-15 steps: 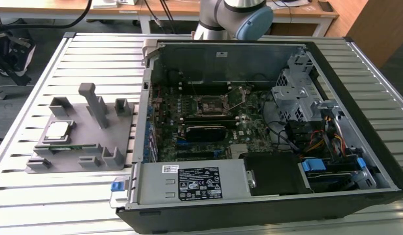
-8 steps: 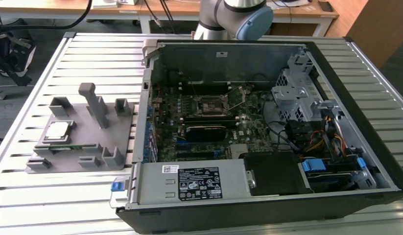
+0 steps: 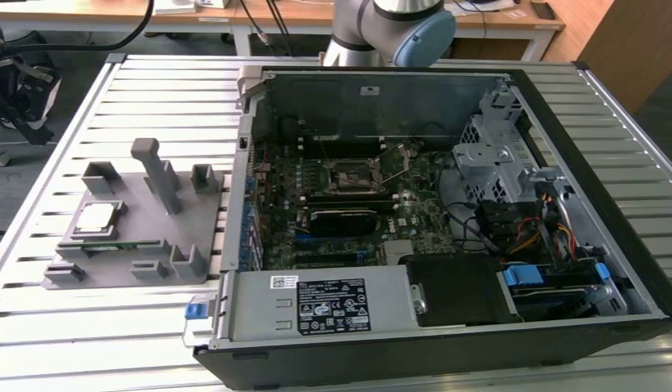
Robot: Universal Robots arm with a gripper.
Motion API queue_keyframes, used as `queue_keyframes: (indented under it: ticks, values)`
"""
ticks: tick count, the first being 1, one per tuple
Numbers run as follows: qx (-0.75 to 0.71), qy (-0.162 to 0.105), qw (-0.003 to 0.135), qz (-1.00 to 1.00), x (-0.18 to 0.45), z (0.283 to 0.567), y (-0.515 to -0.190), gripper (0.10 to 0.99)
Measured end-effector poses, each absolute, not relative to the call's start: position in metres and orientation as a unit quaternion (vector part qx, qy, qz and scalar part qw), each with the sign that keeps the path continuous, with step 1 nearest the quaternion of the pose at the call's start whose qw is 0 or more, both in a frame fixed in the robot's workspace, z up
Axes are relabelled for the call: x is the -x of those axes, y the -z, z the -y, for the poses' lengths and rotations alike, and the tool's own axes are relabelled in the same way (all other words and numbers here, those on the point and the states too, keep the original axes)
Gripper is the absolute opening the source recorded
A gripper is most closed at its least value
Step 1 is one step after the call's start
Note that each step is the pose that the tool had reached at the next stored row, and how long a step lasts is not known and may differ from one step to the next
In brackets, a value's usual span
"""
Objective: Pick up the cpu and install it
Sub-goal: 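Pick up the cpu and move it towards the insertion slot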
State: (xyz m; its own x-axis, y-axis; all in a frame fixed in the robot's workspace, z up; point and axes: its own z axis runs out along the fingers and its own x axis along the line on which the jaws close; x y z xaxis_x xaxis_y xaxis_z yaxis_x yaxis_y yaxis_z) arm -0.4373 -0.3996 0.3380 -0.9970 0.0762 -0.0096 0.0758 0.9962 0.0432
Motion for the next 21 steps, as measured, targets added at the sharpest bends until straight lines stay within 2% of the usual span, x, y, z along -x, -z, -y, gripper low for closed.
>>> queue_keyframes:
  ticks: [21]
  values:
    - [-0.038, -0.021, 0.006, -0.999, 0.4373, 0.3995, -0.3335, 0.106]
